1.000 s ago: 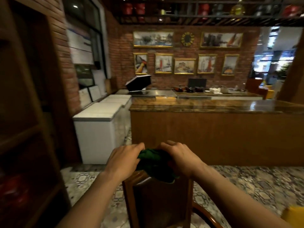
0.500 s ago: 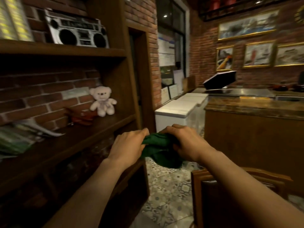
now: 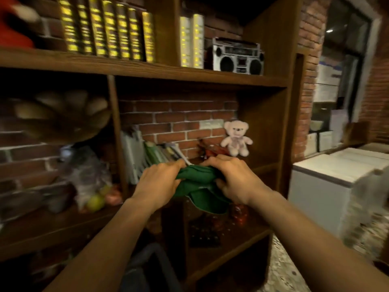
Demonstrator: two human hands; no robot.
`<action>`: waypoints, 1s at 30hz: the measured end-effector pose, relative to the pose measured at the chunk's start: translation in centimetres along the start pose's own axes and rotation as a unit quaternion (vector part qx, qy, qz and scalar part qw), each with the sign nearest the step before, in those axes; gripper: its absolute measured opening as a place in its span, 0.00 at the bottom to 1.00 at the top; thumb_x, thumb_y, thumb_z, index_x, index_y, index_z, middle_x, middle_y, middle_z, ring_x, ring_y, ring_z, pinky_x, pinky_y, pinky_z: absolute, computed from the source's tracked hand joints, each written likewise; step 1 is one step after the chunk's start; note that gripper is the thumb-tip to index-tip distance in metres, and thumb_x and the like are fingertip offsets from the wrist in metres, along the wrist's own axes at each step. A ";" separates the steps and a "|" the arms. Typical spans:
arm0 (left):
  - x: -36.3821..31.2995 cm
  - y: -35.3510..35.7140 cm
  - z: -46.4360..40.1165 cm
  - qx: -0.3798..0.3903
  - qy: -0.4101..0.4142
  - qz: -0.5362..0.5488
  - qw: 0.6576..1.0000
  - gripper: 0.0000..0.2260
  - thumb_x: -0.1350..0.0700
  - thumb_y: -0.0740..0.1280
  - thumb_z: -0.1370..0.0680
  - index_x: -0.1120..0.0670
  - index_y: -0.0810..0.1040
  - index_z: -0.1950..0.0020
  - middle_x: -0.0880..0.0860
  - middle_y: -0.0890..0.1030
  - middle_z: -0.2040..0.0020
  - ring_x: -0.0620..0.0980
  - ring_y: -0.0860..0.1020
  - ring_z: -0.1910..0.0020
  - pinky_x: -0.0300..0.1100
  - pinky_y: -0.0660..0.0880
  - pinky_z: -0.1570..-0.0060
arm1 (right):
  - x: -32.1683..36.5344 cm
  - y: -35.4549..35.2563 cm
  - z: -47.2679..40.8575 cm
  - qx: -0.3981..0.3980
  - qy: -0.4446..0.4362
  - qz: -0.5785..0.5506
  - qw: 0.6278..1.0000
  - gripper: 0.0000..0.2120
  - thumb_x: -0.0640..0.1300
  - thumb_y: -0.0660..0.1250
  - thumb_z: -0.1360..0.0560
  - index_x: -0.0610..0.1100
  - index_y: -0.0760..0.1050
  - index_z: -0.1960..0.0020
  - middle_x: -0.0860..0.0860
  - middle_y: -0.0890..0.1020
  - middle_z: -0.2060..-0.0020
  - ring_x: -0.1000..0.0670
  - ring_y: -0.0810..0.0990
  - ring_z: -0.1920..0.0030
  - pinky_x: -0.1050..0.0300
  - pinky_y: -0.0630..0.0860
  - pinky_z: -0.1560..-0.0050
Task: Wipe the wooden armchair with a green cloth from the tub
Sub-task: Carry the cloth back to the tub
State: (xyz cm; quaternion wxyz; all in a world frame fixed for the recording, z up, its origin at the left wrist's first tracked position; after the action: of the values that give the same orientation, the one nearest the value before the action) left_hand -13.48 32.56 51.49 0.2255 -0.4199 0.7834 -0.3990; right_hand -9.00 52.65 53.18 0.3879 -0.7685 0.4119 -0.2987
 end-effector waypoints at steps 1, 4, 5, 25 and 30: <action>2.6 -0.7 0.9 -0.006 -0.014 -0.011 1.000 0.10 0.54 0.68 0.23 0.45 0.70 0.46 0.50 0.81 0.47 0.60 0.79 0.49 0.49 0.69 0.61 | 1.8 1.3 -1.9 0.001 -0.016 -0.009 1.000 0.25 0.36 0.68 0.30 0.54 0.74 0.36 0.49 0.79 0.42 0.41 0.78 0.41 0.43 0.75 0.43; 9.7 -3.0 4.0 -0.013 -0.046 -0.029 0.998 0.10 0.54 0.67 0.23 0.44 0.68 0.48 0.50 0.81 0.48 0.60 0.79 0.51 0.50 0.70 0.61 | 6.8 5.2 -6.6 -0.004 -0.052 -0.030 0.998 0.25 0.35 0.68 0.30 0.53 0.74 0.35 0.49 0.79 0.40 0.42 0.77 0.40 0.44 0.74 0.40; 11.8 -3.7 5.0 -0.014 -0.055 -0.033 0.998 0.10 0.54 0.67 0.24 0.45 0.68 0.49 0.50 0.81 0.49 0.60 0.79 0.51 0.51 0.72 0.60 | 8.5 6.4 -8.0 -0.004 -0.060 -0.038 0.997 0.25 0.35 0.68 0.29 0.53 0.74 0.35 0.49 0.79 0.40 0.42 0.77 0.39 0.45 0.74 0.40; 29.7 -4.6 22.2 0.062 -0.250 -0.098 0.961 0.10 0.55 0.66 0.24 0.46 0.70 0.45 0.55 0.82 0.48 0.62 0.80 0.50 0.50 0.74 0.57 | 25.1 25.7 -15.9 0.112 -0.195 -0.159 0.962 0.25 0.36 0.69 0.27 0.58 0.73 0.37 0.54 0.77 0.42 0.50 0.75 0.41 0.48 0.74 0.41; 29.3 0.0 23.8 0.091 -0.268 -0.079 0.956 0.14 0.55 0.68 0.25 0.45 0.70 0.41 0.55 0.82 0.46 0.62 0.80 0.49 0.49 0.71 0.58 | 23.2 29.5 -13.9 0.148 -0.179 -0.178 0.956 0.25 0.34 0.71 0.28 0.55 0.74 0.36 0.53 0.78 0.42 0.49 0.76 0.41 0.48 0.76 0.42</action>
State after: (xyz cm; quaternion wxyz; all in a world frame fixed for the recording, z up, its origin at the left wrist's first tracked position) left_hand -13.09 -2.33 37.18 0.4325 -0.5499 0.6183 -0.3581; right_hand -20.49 17.15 38.75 0.5054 -0.8042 0.1430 -0.2781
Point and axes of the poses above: each hand's wrist, its own z-axis away from the middle knuckle, its own y-axis out of the palm, x = y × z, the point moved 2 cm from there along -z, towards the middle knuckle
